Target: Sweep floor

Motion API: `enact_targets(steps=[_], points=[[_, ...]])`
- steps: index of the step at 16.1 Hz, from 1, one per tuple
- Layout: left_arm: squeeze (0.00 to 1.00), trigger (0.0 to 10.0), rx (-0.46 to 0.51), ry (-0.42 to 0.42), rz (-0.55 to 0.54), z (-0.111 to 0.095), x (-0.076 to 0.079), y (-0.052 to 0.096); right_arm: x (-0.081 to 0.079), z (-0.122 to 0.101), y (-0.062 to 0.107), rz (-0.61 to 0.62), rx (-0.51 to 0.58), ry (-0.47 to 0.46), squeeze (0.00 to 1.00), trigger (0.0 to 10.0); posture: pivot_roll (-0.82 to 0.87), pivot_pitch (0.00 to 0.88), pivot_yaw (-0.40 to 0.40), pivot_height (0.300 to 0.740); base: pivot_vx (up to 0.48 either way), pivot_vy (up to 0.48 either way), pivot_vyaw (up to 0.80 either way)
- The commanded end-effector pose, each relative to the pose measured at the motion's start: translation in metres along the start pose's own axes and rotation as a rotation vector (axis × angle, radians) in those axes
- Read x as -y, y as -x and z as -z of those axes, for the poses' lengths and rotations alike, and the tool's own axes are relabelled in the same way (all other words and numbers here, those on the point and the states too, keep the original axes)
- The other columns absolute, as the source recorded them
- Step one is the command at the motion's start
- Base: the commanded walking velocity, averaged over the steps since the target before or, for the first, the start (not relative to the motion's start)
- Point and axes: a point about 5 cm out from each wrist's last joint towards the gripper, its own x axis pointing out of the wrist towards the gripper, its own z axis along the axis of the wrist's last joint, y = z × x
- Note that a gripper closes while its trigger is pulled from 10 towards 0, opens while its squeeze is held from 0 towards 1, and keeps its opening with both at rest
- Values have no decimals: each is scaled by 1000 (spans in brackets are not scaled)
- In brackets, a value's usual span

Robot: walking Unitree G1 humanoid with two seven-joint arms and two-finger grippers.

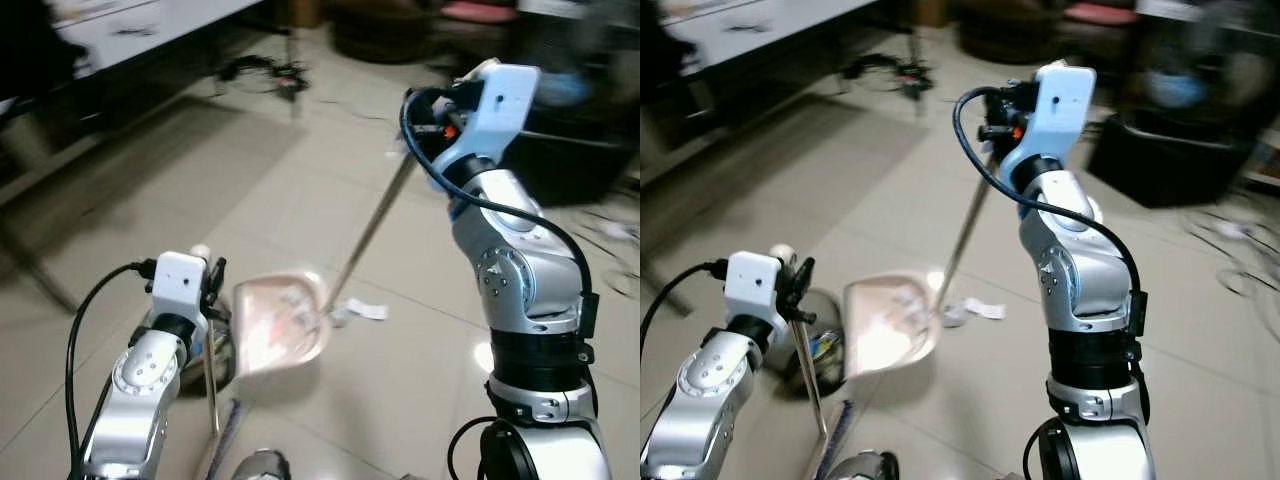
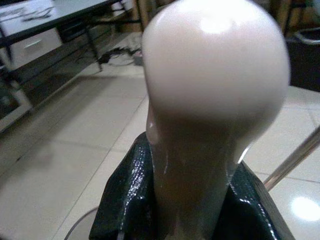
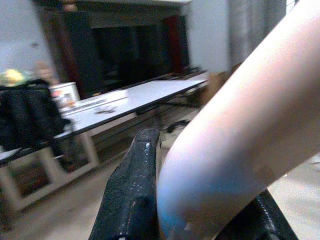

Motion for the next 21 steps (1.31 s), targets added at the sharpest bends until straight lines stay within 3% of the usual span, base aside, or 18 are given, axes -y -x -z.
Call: enact_targets(steps=[1,4,12,21], points=[[0,10000,25,-29,26,-6,4,1,0,-14,-2,11,51,-2,0,10000,-66,0,41,740,0,0,800],[0,10000,31,-40,34,-5,10,2,1,-16,-4,30,49,-23,0,10000,-60,0,32,740,179,0,800],[0,10000,35,-43,15,-9,6,1,3,-22,-11,43,71,-47,0,10000,-48,0,31,740,360,0,800],[0,10000,20,-48,14,-6,4,1,5,-19,-11,49,72,-67,0,10000,-43,0,36,740,377,0,0]])
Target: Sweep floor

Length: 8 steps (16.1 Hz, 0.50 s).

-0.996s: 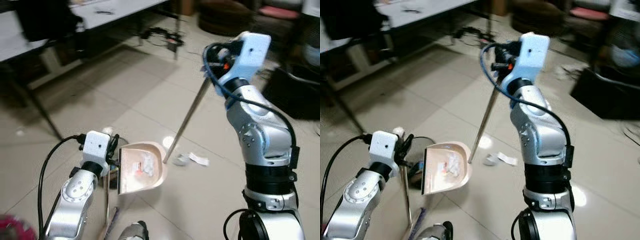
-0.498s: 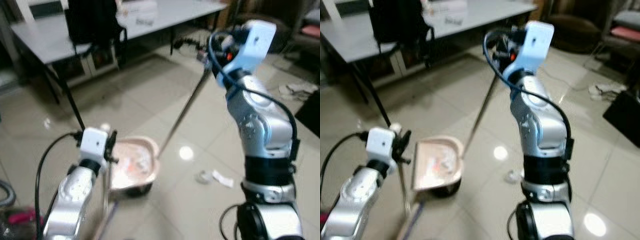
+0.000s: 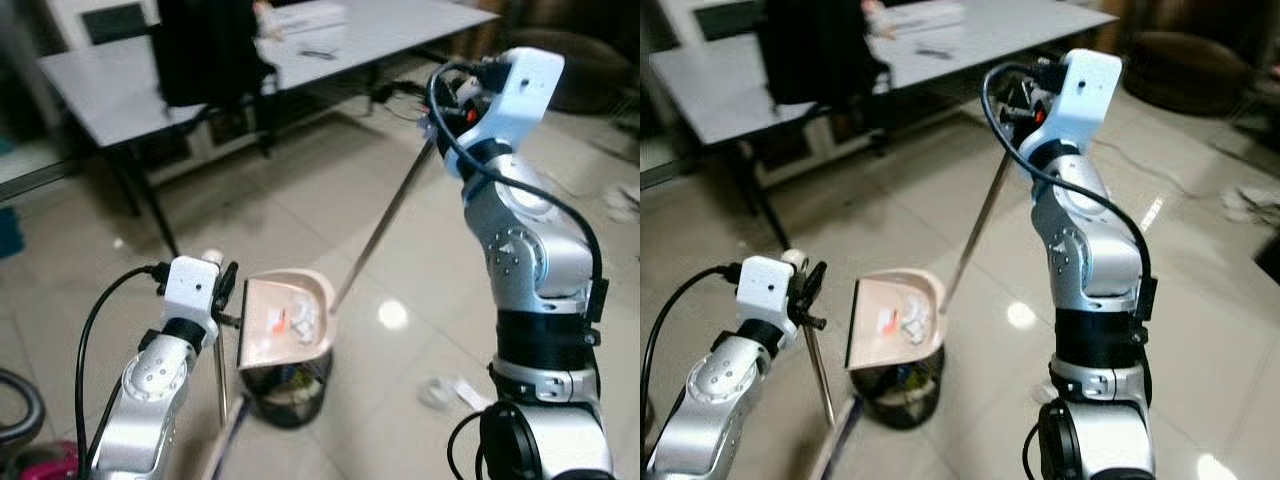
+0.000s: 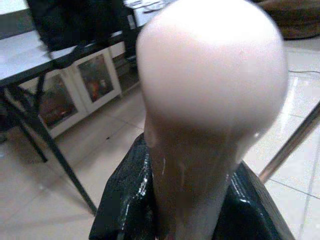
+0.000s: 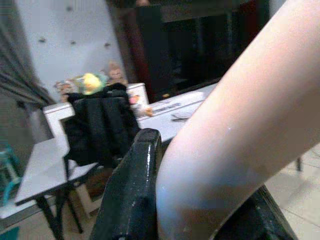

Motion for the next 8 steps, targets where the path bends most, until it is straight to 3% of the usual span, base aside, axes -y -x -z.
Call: enact_targets(steps=[1,8], points=[[0,10000,19,-21,-17,-4,-7,0,-8,-9,1,-37,49,-28,0,10000,-43,0,37,740,0,0,0],[0,10000,2,-34,-24,0,-8,1,-17,-10,5,-138,86,36,0,10000,-42,0,35,740,0,0,0]])
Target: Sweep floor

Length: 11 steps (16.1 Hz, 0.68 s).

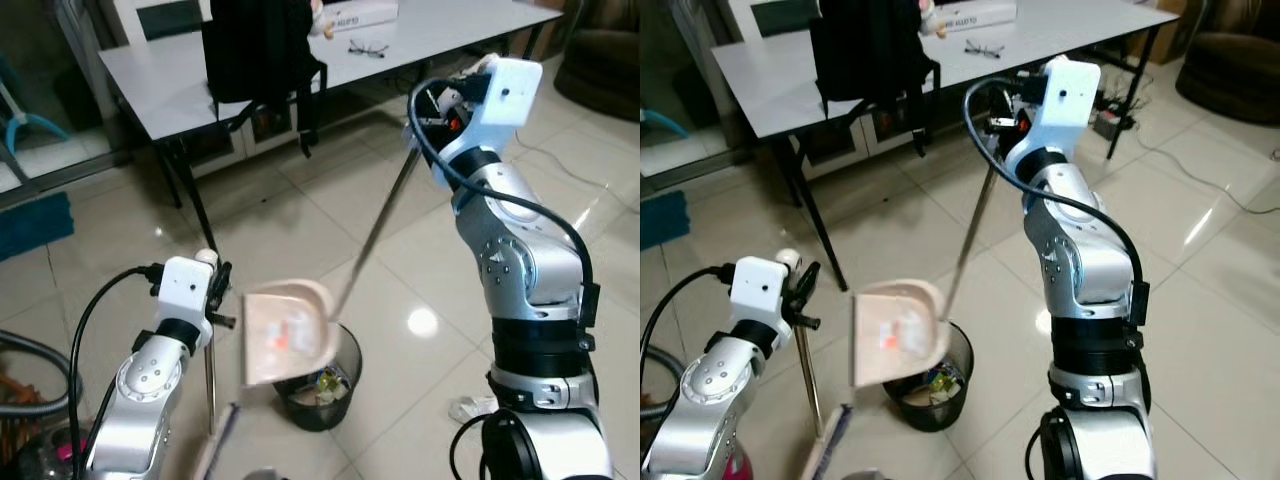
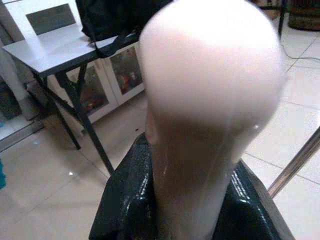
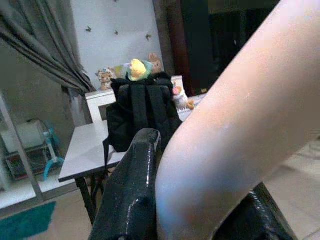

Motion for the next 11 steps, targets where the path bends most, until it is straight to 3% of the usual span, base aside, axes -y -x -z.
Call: enact_targets(steps=[1,4,7,11], points=[[0,10000,10,-18,-2,-2,-2,0,-9,-18,2,-50,101,12,0,10000,-42,0,35,740,0,0,0],[0,10000,5,-21,2,-1,-1,-2,-12,-21,3,-75,137,72,0,10000,-45,0,39,740,0,0,0],[0,10000,1,-23,7,0,-1,-2,-25,-24,8,-169,202,171,0,10000,-46,0,40,740,0,0,0],[0,10000,-3,-22,8,1,0,-2,-48,-14,19,-313,219,214,0,10000,-46,0,35,740,0,0,0]])
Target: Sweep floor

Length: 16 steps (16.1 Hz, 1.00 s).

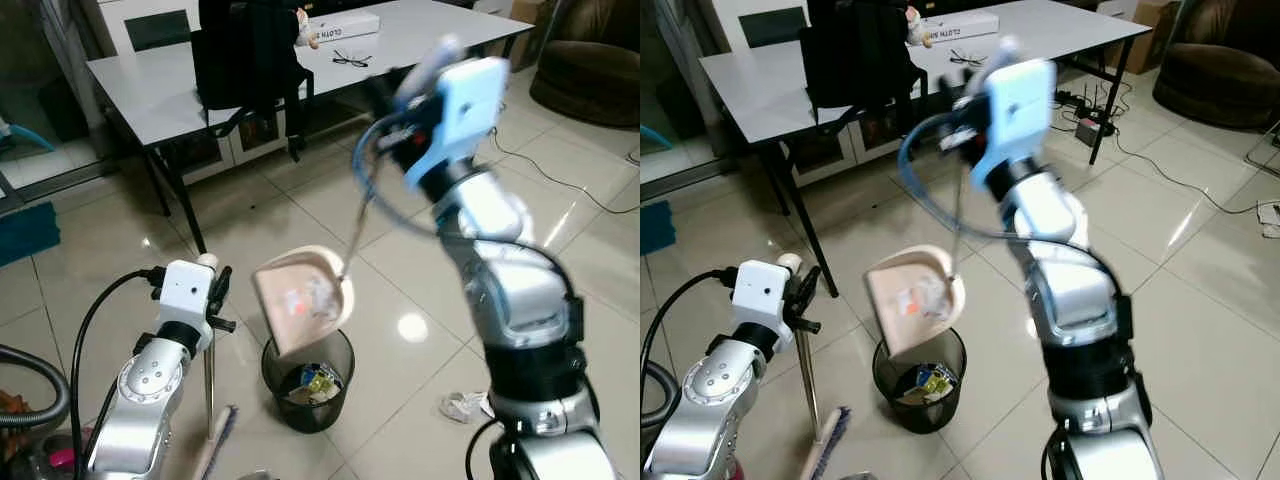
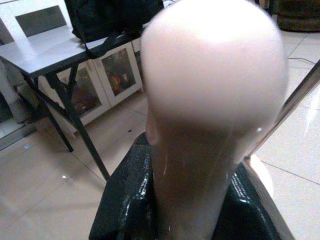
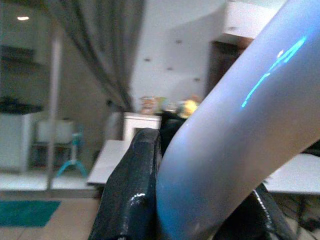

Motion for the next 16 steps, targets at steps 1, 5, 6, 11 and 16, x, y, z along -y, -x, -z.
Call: enact_targets(steps=[1,5,6,11,16], points=[[0,10000,13,-22,1,-3,-2,-1,-11,-10,0,-69,63,65,0,10000,-46,0,35,740,0,0,0],[0,10000,9,-21,4,-2,0,0,-40,-3,10,-239,85,147,0,10000,-48,0,34,740,0,0,0],[0,10000,8,-20,3,-2,0,0,-48,-2,13,-283,94,159,0,10000,-48,0,32,740,0,0,0],[0,10000,4,-20,5,-2,1,1,-76,1,26,-469,125,174,0,10000,-46,0,26,740,0,0,0],[0,10000,2,-26,12,-2,3,1,-86,4,33,-581,137,256,0,10000,-47,0,23,740,0,0,0]])
